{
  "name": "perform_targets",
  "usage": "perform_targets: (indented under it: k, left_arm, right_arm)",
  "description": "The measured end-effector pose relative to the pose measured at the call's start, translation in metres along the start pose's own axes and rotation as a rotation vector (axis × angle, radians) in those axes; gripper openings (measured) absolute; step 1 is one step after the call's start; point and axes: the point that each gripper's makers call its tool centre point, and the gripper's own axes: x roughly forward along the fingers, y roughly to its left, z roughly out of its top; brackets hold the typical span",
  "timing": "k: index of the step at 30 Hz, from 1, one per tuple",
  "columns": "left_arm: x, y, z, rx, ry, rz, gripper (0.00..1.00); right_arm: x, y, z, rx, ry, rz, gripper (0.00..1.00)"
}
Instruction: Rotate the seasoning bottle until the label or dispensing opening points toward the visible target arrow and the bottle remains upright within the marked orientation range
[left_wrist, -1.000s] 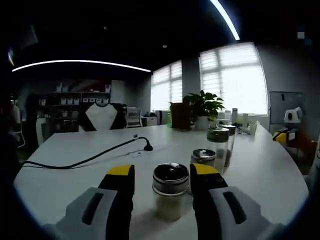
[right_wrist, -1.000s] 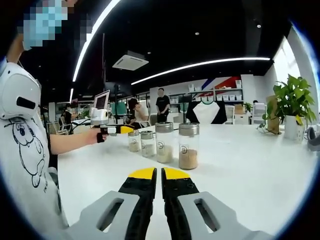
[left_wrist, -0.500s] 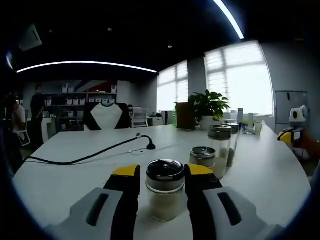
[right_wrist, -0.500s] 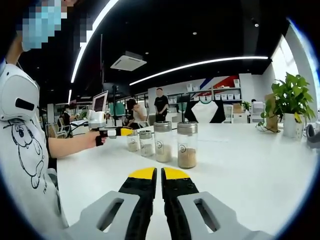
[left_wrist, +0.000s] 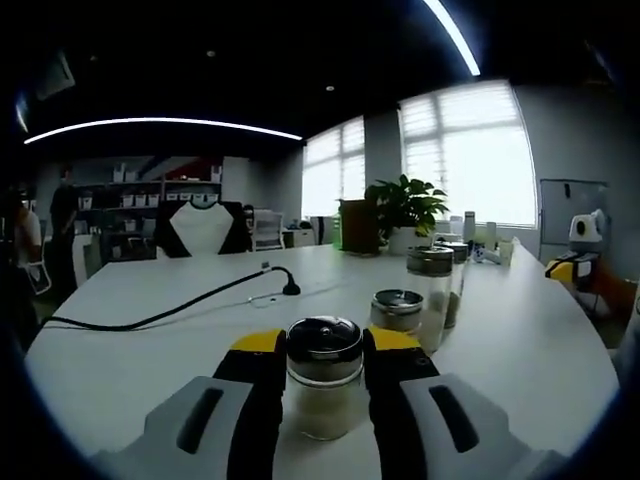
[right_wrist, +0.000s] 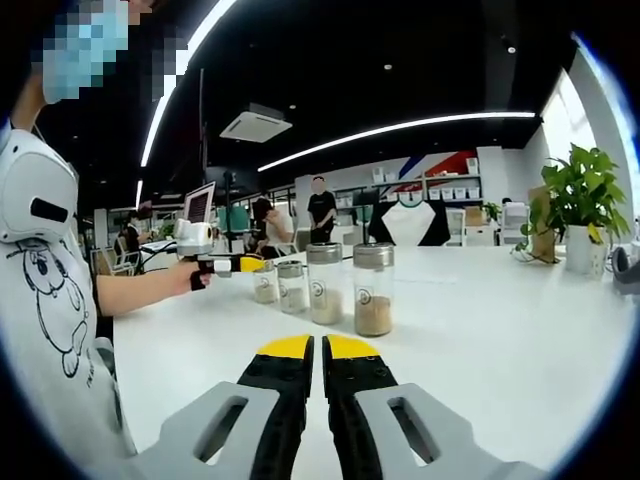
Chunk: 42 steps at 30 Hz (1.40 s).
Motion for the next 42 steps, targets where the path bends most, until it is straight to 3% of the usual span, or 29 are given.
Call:
perform_targets:
  k: [6,7,9,10,19,26,32,42]
  left_arm:
    - [0.001,-0.003,0.000,-0.003,0.011,-0.067,0.32]
    - [0.001,-0.006,-0.001,-0.026,0.014,-0.110,0.32]
    - [0.001,-0.003,-0.001,-0.036,0.011,-0.125,0.32]
    - [0.000,-0.006,-0.002,-0.057,0.014,-0.162,0.32]
    - [0.003,0.000,-0.002,-0.050,0.025,-0.212,0.32]
    - [0.003,-0.004,-0.004,-0.066,0.015,-0.307,0.32]
    - [0.004,-0.005,-0.004,-0.077,0.026,-0.353,0.32]
    - [0.006,-0.010,-0.005,-0.035,0.056,-0.434,0.32]
  right_arm:
    - [0.001,0.000,0.002,-0.004,0.001,0.004,0.01]
    - [0.001,0.001,0.002,-0.005,0.001,0.004,0.01]
    - [0.002,0.001,0.002,-0.008,0.003,0.007,0.01]
    - [0.002,0.001,0.002,-0.010,0.003,0.007,0.01]
    - [0.002,0.003,0.004,-0.016,0.005,0.011,0.01]
    - [0.002,0.003,0.001,-0.013,0.008,0.004,0.01]
    - [0.002,0.003,0.001,-0.013,0.010,0.003,0.01]
    - [0.004,0.005,0.000,-0.019,0.019,0.011,0.01]
